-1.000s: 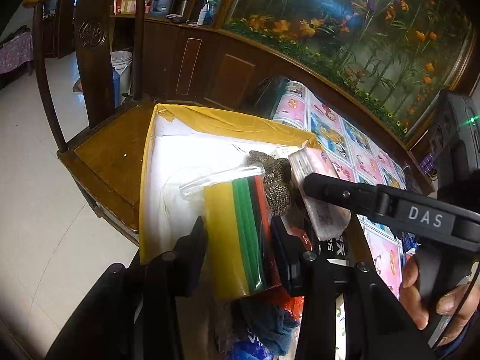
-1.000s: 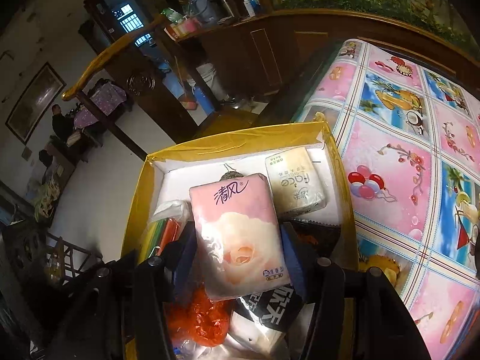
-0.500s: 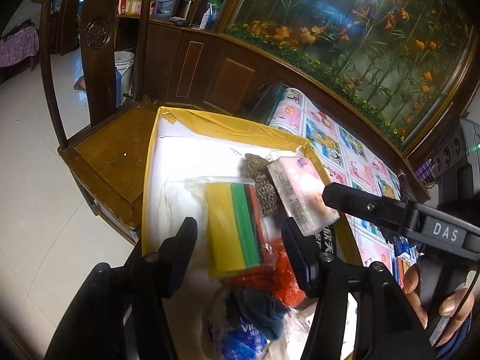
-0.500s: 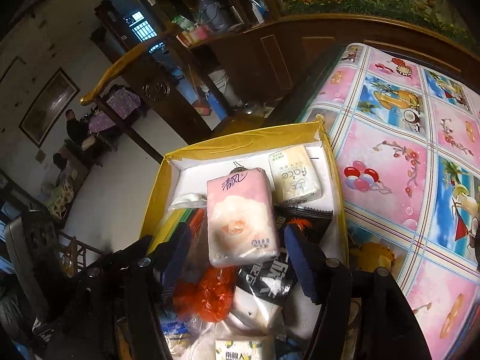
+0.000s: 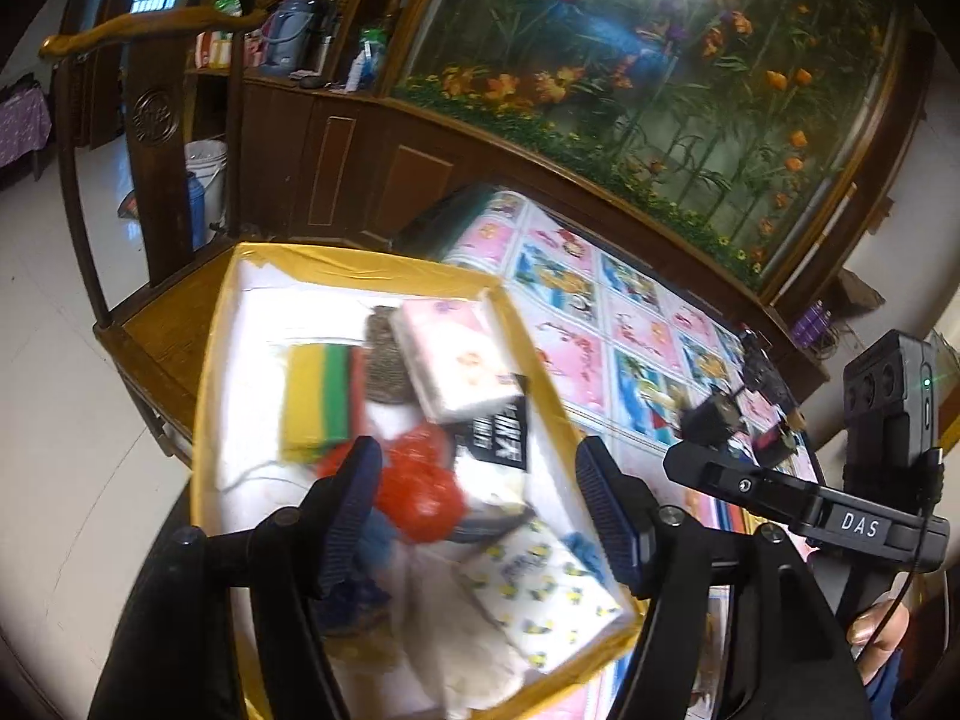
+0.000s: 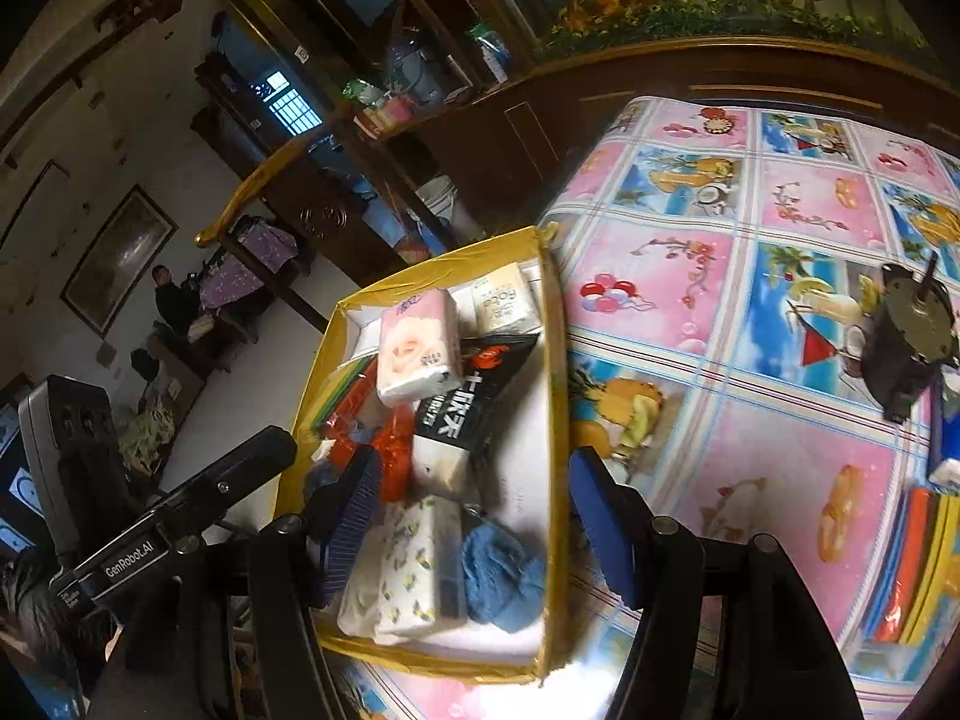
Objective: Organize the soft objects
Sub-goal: 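Move both tools back over the table toward the remaining items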
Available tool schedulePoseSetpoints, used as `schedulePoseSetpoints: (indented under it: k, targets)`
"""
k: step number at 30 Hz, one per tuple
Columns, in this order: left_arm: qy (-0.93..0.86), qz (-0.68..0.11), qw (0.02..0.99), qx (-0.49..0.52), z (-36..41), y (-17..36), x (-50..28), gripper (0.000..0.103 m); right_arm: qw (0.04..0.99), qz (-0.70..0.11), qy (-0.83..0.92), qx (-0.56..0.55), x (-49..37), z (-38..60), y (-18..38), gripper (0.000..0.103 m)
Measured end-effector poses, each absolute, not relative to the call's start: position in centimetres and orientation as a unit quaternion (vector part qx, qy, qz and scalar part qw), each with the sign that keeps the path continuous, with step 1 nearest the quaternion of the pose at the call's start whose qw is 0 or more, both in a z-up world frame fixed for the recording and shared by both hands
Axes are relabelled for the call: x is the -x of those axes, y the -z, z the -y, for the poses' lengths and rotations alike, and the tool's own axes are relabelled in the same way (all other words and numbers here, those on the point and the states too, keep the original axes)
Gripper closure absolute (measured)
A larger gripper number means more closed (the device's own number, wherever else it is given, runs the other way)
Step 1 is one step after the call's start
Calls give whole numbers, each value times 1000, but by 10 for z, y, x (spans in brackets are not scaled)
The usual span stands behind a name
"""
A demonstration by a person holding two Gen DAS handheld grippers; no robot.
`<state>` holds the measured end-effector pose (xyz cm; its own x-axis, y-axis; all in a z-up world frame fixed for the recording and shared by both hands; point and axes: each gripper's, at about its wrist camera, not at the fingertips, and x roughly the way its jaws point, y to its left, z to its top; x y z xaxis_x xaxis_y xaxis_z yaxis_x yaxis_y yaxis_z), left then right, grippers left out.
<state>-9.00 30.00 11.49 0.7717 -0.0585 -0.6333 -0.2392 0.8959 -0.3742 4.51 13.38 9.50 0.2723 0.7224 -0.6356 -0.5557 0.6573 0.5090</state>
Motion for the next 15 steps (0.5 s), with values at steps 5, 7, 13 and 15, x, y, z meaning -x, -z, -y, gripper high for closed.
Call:
schedulePoseSetpoints:
  k: [5, 7, 13, 15]
  targets:
    - [-13, -343, 920, 187, -245, -125, 84, 34, 808, -442, -375, -106, -44, -62, -86, 33]
    - [4, -350, 920, 176, -222, -125, 78, 34, 819, -441, -350, -113, -48, -27, -80, 33]
    - [56, -385, 911, 140, -145, -114, 51, 32, 842, -439, -277, -150, -67, 66, -62, 33]
    - [73, -403, 903, 128, -119, -104, 40, 29, 852, -428, -252, -166, -71, 97, -56, 33]
